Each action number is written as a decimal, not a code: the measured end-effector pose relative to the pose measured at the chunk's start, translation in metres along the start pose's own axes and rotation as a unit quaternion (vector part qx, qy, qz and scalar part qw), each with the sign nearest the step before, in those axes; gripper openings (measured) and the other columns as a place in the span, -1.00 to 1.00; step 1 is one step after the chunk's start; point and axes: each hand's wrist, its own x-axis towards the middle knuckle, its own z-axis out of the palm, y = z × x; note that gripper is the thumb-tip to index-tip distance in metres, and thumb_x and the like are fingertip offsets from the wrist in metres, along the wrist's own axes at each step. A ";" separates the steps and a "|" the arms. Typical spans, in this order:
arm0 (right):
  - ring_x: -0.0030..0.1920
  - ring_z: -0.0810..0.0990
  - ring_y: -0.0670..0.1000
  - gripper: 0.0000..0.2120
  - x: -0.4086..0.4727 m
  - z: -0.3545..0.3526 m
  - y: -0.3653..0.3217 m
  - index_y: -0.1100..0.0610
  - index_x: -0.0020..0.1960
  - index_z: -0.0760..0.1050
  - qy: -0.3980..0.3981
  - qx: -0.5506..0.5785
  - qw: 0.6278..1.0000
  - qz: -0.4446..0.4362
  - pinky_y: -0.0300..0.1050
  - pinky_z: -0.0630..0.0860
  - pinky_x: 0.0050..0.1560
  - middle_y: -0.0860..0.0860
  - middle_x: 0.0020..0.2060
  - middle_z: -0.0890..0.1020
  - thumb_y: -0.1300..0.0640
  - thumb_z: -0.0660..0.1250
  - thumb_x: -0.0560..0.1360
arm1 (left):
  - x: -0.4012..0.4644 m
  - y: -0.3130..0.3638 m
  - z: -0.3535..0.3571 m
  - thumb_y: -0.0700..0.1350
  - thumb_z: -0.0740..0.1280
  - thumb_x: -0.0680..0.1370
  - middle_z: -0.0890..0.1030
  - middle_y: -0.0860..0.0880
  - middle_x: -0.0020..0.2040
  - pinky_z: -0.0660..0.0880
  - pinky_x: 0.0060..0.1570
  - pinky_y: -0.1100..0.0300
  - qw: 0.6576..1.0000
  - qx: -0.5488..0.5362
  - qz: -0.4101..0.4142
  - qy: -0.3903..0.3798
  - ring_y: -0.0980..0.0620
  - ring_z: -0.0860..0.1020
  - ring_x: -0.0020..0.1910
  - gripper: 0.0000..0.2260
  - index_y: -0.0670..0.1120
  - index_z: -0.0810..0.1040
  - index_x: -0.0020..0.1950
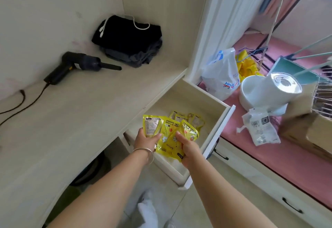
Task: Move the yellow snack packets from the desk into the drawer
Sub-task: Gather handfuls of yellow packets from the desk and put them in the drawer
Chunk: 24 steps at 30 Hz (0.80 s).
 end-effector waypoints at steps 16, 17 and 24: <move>-0.05 0.68 0.22 -0.77 0.132 -0.029 0.023 0.23 -0.12 0.59 0.221 0.070 0.965 0.124 0.22 0.58 0.08 0.18 -0.08 0.69 0.09 0.51 0.37 | 0.154 -0.055 0.085 -0.08 0.51 0.37 0.40 -0.12 0.42 0.34 0.38 -0.02 0.960 0.228 -0.102 -0.126 -0.14 0.40 0.37 -0.22 -0.12 0.20 0.49; -0.04 0.69 0.21 -0.74 0.137 -0.030 0.028 0.23 -0.09 0.60 0.227 0.065 0.963 0.130 0.20 0.58 0.09 0.17 -0.08 0.70 0.06 0.52 0.35 | 0.158 -0.059 0.087 -0.08 0.51 0.36 0.42 -0.11 0.40 0.35 0.36 -0.01 0.957 0.237 -0.104 -0.129 -0.13 0.42 0.36 -0.25 -0.12 0.24 0.46; 0.00 0.66 0.20 -0.38 0.171 -0.035 0.057 0.17 0.10 0.57 0.248 0.063 0.957 0.140 0.19 0.57 0.12 0.12 -0.01 0.69 -0.07 0.59 0.11 | 0.173 -0.078 0.093 -0.18 0.53 0.33 0.60 -0.13 0.16 0.49 0.18 0.04 0.954 0.254 -0.114 -0.116 -0.14 0.58 0.12 -0.50 -0.13 0.44 0.21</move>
